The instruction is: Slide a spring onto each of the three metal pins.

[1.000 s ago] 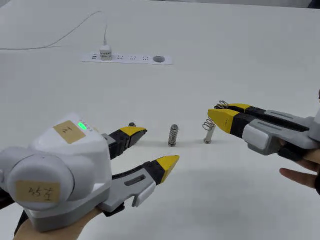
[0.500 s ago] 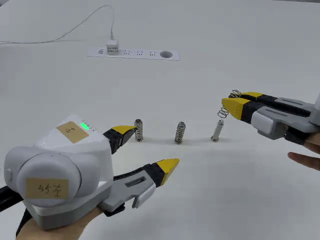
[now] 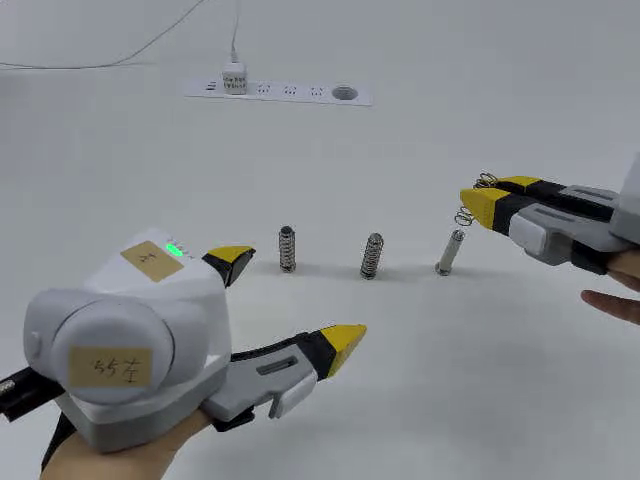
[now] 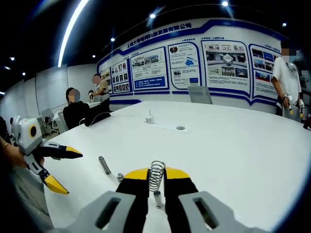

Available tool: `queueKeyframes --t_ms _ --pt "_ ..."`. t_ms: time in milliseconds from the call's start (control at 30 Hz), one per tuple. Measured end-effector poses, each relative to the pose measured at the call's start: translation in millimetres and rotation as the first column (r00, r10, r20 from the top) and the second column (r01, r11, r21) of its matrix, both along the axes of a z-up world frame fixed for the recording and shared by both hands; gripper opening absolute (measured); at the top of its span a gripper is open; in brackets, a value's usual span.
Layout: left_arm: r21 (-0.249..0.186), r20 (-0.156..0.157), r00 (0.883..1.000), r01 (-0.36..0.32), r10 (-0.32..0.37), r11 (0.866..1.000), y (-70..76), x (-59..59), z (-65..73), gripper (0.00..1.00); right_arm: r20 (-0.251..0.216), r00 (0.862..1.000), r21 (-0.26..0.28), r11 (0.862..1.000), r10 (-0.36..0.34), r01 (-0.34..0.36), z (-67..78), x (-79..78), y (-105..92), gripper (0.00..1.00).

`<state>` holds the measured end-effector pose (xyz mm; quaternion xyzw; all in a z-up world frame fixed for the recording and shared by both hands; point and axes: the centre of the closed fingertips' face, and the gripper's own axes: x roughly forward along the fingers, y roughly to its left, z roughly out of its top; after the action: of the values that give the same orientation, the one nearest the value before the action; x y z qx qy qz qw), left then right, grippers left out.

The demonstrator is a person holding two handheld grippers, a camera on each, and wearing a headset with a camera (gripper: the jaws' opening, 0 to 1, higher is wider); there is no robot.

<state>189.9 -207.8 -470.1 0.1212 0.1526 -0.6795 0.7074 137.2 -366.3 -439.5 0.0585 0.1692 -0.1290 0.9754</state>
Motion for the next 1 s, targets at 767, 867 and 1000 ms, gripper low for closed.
queueKeyframes --t_ms 767,867,1000 --pt "0.014 -0.019 0.999 -0.045 0.045 0.999 3.0 9.1 -7.7 0.91 -0.081 0.997 -0.075 0.997 0.005 -0.011 -25.0 0.4 3.7 0.12" --pt "0.015 -0.018 0.999 -0.042 0.042 0.999 3.1 7.7 -7.7 0.92 -0.092 0.996 -0.081 0.997 0.008 -0.016 -28.5 1.1 5.8 0.12" --pt "0.013 -0.024 0.999 -0.037 0.037 0.999 2.7 6.4 -7.6 0.92 -0.103 0.995 -0.073 0.997 0.011 -0.018 -33.8 1.7 8.4 0.12"
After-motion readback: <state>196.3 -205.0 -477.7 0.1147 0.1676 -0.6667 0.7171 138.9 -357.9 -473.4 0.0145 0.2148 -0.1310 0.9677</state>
